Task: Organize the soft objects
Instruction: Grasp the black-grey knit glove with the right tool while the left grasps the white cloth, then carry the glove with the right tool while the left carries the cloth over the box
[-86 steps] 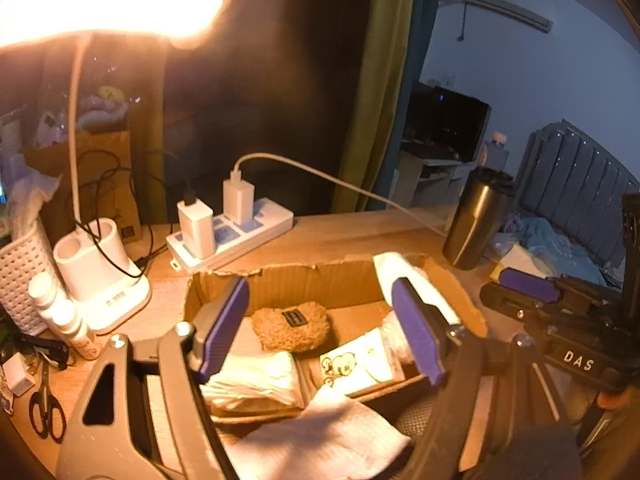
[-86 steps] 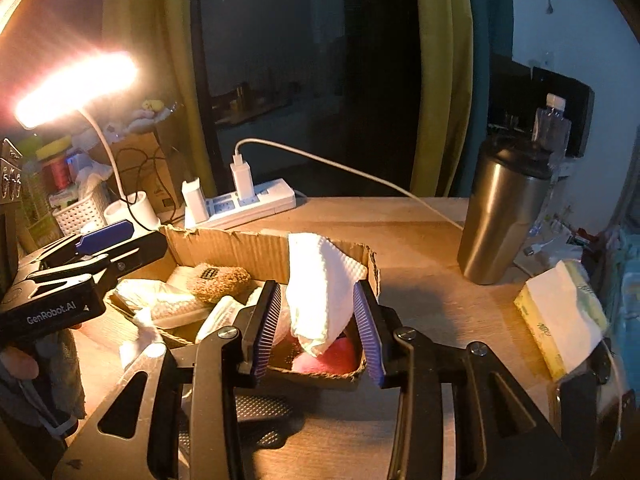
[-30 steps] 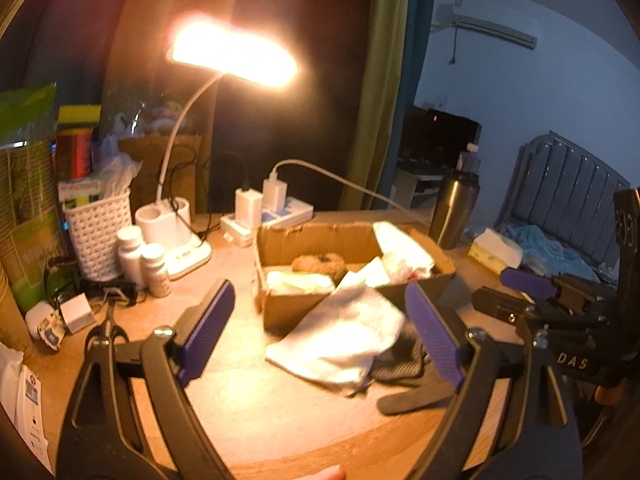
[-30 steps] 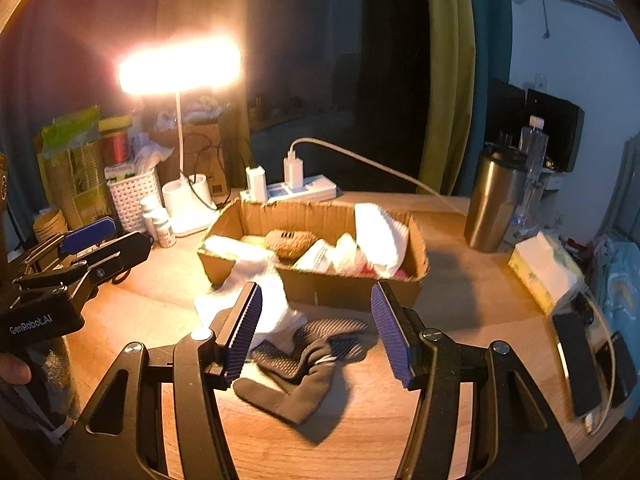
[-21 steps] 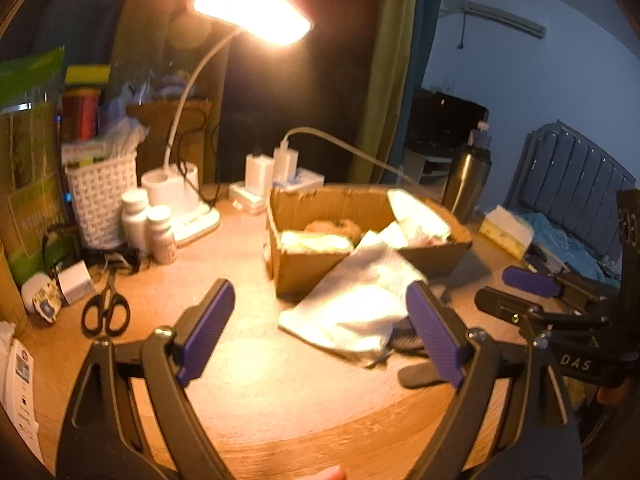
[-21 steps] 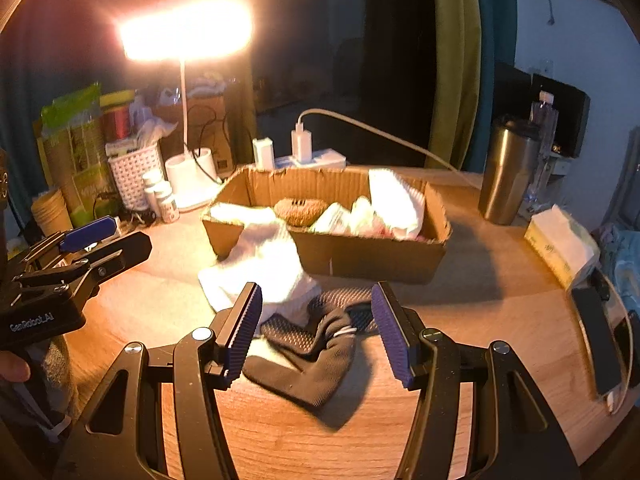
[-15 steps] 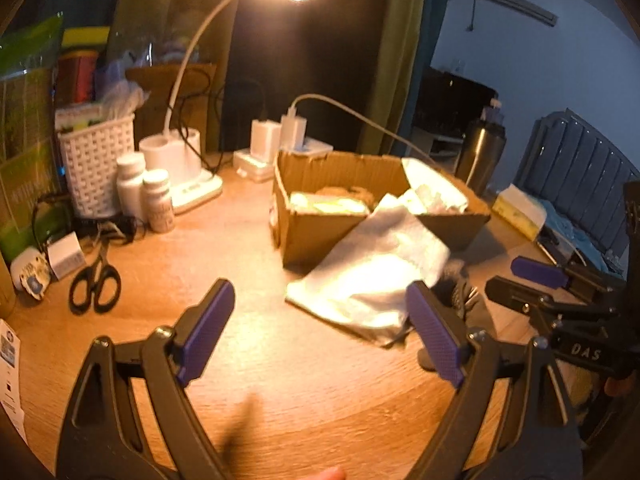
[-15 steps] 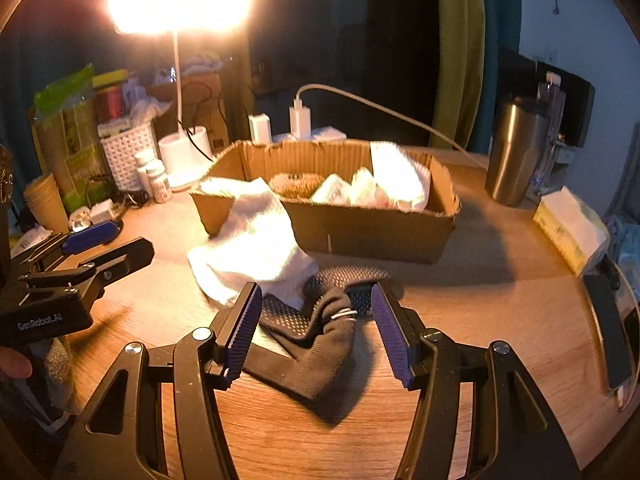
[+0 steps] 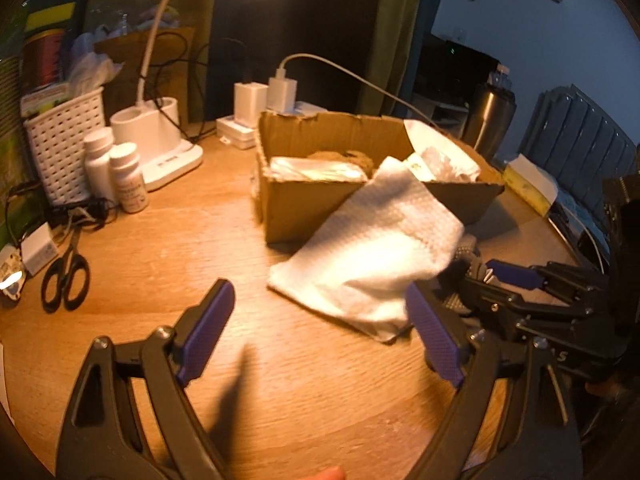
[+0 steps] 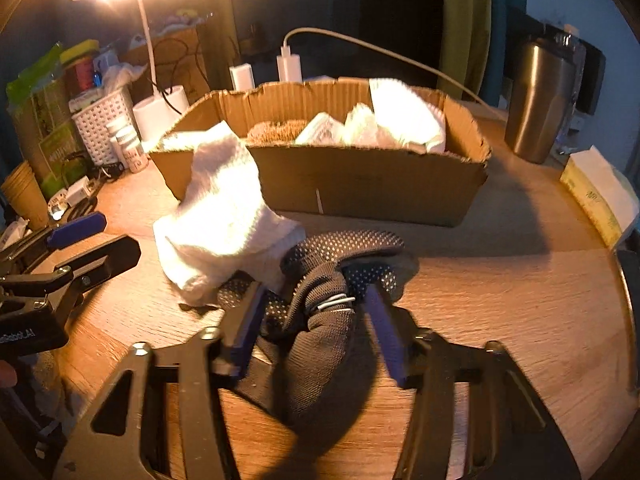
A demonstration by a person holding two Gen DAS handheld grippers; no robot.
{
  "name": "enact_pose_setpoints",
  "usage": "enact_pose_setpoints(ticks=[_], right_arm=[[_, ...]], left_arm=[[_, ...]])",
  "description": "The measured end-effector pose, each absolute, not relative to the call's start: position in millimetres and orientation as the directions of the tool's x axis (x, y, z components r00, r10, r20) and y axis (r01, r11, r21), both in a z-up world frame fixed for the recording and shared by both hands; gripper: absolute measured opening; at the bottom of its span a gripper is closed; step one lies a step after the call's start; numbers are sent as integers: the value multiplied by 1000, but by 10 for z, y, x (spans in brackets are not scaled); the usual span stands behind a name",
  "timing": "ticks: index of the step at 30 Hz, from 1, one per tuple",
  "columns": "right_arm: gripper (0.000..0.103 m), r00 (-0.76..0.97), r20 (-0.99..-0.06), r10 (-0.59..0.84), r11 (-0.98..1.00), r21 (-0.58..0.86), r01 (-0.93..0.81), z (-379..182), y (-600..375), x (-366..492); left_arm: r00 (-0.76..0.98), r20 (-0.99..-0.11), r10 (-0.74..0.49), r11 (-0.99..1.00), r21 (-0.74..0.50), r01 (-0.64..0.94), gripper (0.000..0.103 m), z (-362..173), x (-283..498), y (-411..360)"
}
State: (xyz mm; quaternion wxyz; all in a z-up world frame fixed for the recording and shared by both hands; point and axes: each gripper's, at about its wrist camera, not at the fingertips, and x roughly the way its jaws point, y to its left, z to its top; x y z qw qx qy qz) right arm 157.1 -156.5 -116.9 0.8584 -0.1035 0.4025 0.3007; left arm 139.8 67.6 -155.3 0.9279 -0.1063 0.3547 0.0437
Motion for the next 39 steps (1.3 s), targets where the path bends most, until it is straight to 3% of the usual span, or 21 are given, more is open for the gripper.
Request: enact_pose_setpoints(ticks=[1,15,17,18,21,24,39], right_arm=[[30,489,-759,429,797,64,-600,-1194,-1568,1584],[27,500,-724,474,795,108,-597,-1143,-1895,1715],[27,507,-716,481,798,117,-591,-1121,-1972,1734],[27,510,-710,485,799,122,-589,-1111,-2009,1739],[27,517,-699,494,799,131,-586,-1097,-2075,1738],[27,518,-694,500,799,138,-586,-1097,-2105,1744],[27,552,-655,516,794,123,-596,-891,-2138,1616]], left_arm=[[743,-669,4,975,-164,-153,89,-1552,1416,658],[675,-737,-37,984,-146,-106,87,-1692,1918,356],[675,-737,-47,985,-147,-92,69,-1700,1931,327],[663,-747,-42,987,-133,-88,52,-1716,1948,305],[639,-766,-64,988,-140,-69,32,-1776,1960,292],[659,-749,-65,990,-132,-53,19,-1724,1890,278],[749,-657,-85,982,-184,-50,16,-1309,1455,456]])
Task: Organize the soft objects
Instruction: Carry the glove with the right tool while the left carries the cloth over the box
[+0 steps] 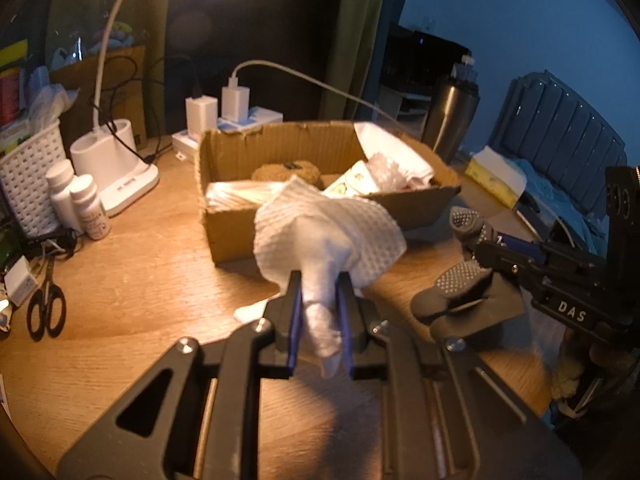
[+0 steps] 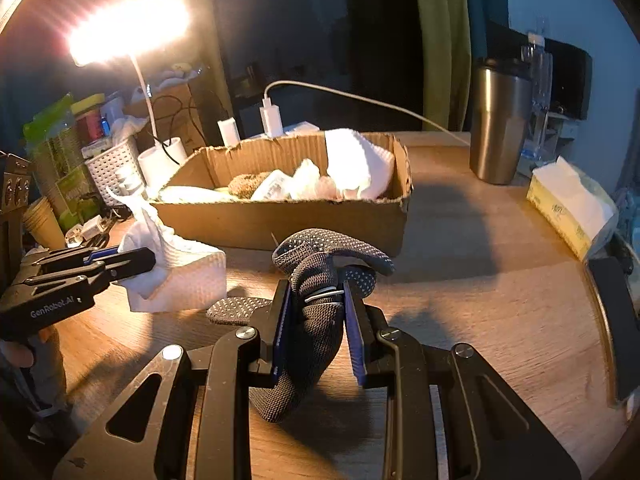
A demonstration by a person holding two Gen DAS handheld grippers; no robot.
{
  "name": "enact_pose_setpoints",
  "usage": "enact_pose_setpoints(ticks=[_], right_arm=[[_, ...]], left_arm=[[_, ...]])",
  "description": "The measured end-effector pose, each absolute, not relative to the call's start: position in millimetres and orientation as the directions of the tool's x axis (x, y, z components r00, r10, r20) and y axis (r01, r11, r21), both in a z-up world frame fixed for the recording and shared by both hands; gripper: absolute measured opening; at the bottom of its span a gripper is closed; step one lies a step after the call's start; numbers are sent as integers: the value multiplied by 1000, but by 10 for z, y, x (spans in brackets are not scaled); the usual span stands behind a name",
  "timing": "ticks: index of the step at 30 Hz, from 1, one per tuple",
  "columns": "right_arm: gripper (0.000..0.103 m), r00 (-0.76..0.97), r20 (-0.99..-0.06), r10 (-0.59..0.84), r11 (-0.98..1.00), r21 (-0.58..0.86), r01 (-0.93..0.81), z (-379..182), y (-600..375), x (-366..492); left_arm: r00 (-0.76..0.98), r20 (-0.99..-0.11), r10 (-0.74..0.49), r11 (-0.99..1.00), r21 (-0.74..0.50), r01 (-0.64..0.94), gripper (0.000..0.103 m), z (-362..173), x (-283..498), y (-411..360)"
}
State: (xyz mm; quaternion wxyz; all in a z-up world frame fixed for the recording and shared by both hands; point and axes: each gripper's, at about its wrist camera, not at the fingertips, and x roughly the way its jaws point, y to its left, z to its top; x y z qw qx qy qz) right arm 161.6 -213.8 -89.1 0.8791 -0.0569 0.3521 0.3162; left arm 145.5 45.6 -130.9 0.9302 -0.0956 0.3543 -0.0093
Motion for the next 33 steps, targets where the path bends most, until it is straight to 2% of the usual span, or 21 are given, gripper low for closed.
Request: enact_pose_setpoints(ticks=[33], right_arm=[[27,674,-500,544,785,20,-619,102,-2037,1455]], left_arm=[[897,-434,-79,988,-153,13,16,-329,1308,443]])
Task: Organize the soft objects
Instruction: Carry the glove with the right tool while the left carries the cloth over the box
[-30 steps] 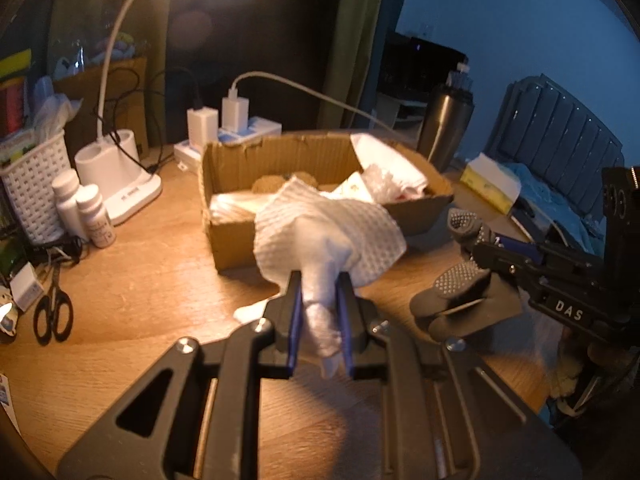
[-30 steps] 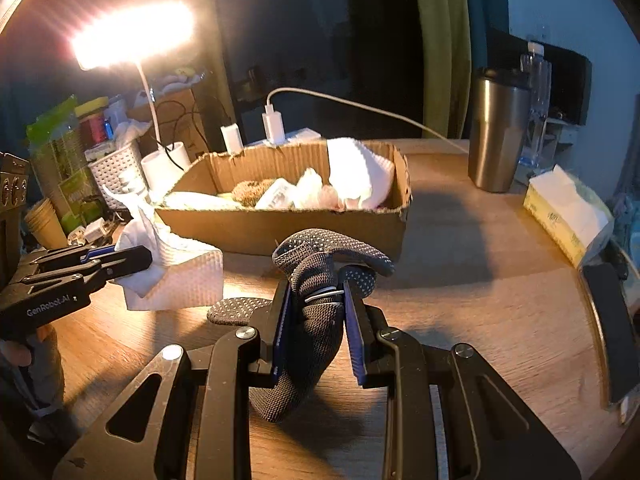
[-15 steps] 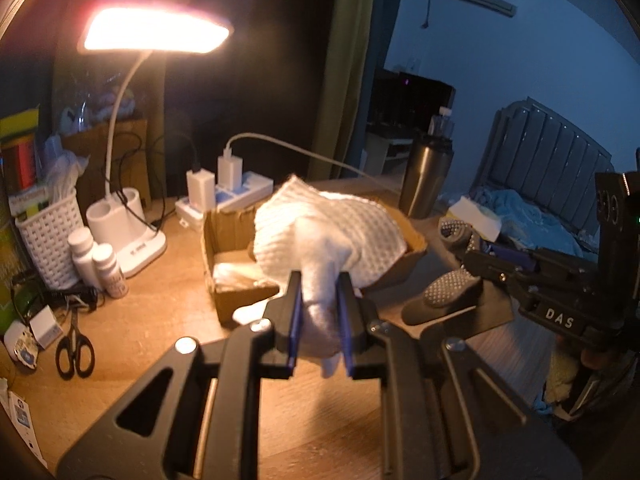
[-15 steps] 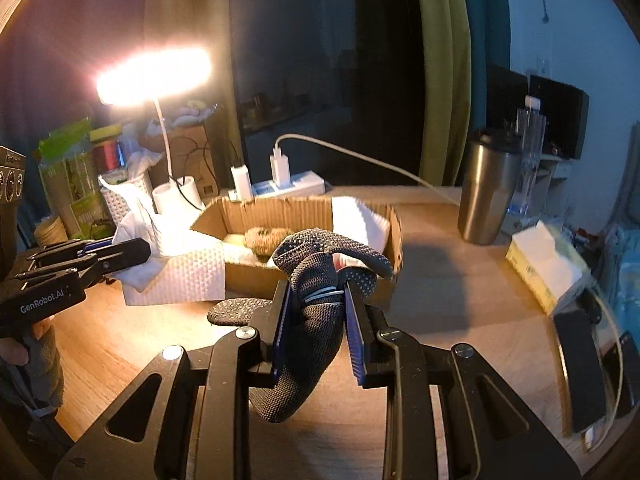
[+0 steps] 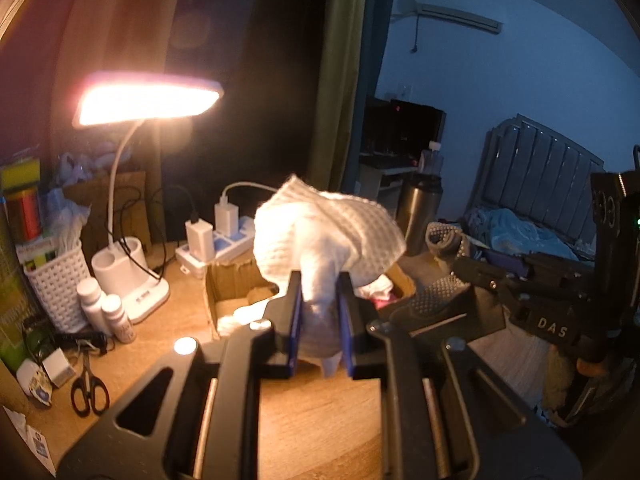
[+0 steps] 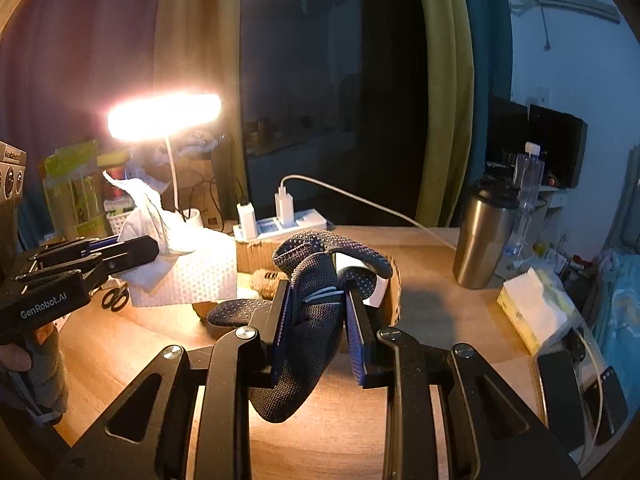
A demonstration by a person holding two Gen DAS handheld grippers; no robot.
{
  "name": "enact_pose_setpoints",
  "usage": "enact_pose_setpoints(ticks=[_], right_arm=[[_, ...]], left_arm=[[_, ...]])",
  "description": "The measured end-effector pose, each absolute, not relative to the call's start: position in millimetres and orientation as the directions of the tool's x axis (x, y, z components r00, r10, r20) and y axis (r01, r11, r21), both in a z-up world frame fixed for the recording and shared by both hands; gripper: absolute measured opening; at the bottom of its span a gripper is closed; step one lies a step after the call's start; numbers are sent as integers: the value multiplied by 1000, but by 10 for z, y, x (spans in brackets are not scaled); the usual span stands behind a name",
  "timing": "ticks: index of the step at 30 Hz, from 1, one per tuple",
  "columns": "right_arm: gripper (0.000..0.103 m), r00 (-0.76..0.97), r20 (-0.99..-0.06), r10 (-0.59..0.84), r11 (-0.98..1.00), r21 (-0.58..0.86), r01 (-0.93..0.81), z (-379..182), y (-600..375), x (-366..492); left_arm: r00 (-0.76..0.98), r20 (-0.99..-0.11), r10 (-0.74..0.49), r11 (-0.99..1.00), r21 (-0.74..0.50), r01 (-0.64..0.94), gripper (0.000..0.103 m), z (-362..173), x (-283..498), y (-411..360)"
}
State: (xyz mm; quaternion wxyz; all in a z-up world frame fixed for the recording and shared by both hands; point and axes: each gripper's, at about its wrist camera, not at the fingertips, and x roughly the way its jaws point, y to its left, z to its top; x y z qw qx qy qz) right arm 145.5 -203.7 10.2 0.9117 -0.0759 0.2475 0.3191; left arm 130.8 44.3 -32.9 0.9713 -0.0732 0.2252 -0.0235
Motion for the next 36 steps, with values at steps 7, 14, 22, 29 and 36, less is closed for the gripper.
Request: enact_pose_setpoints(ticks=[7,14,22,29,36], right_arm=[[27,687,-483,542,786,4,-618,202,-1970,1458],[27,702,-459,544,790,-2,-613,284,-1909,1484],[27,709,-441,550,786,-15,-618,354,-1771,1530],[27,715,-431,550,787,-17,-617,381,-1677,1618],[27,714,-427,555,787,-9,-617,354,-1581,1714]], left_arm=[[908,-410,-83,988,-153,21,16,-225,1354,510],[921,-383,-73,990,-143,19,16,-147,1396,561],[939,-342,-35,991,-134,-12,16,-80,1451,659],[945,-327,-26,991,-131,-18,16,-105,1524,738],[947,-321,-32,991,-134,-12,16,-164,1612,826]])
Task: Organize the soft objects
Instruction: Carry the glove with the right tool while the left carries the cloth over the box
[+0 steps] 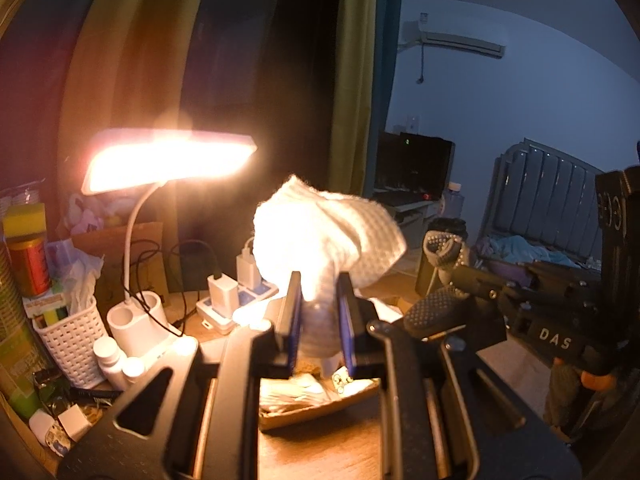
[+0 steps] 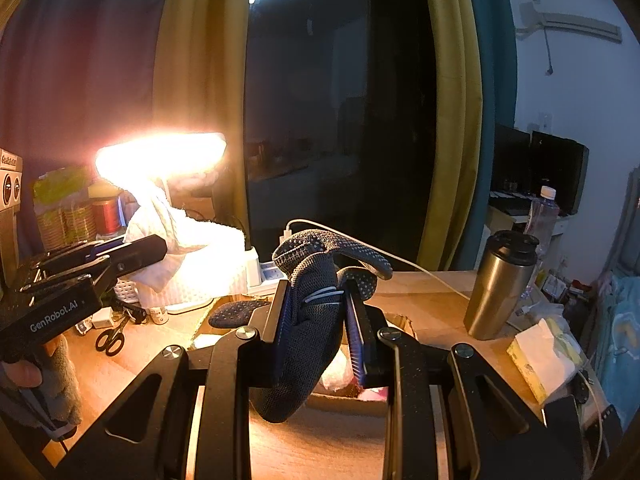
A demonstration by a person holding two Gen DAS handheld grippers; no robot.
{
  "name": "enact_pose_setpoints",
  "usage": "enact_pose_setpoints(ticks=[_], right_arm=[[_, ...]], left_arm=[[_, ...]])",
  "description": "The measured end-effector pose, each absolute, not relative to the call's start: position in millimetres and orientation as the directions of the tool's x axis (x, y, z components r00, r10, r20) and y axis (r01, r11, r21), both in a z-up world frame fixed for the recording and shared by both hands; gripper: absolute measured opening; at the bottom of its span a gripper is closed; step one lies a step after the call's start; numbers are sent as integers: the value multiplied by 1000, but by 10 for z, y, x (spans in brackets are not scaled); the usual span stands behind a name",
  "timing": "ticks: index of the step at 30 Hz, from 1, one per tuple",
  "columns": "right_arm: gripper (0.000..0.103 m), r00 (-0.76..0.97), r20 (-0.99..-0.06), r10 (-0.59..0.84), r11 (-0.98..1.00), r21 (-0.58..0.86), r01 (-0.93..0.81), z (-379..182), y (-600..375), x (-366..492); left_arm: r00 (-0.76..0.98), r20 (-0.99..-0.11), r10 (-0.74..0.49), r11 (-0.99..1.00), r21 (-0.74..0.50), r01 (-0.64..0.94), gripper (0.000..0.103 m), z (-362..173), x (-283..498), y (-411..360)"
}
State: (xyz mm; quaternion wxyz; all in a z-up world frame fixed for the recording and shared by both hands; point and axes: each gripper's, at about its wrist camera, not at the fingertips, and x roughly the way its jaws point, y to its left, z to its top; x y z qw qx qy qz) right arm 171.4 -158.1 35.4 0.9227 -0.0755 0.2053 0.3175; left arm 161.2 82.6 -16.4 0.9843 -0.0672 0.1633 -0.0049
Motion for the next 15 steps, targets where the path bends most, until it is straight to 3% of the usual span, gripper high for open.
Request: enact_pose_setpoints(ticks=[15], right_arm=[[27,685,-455,569,775,18,-632,135,-1276,2050]], left_arm=[[932,-363,-5,990,-130,-45,16,-467,1946,932]])
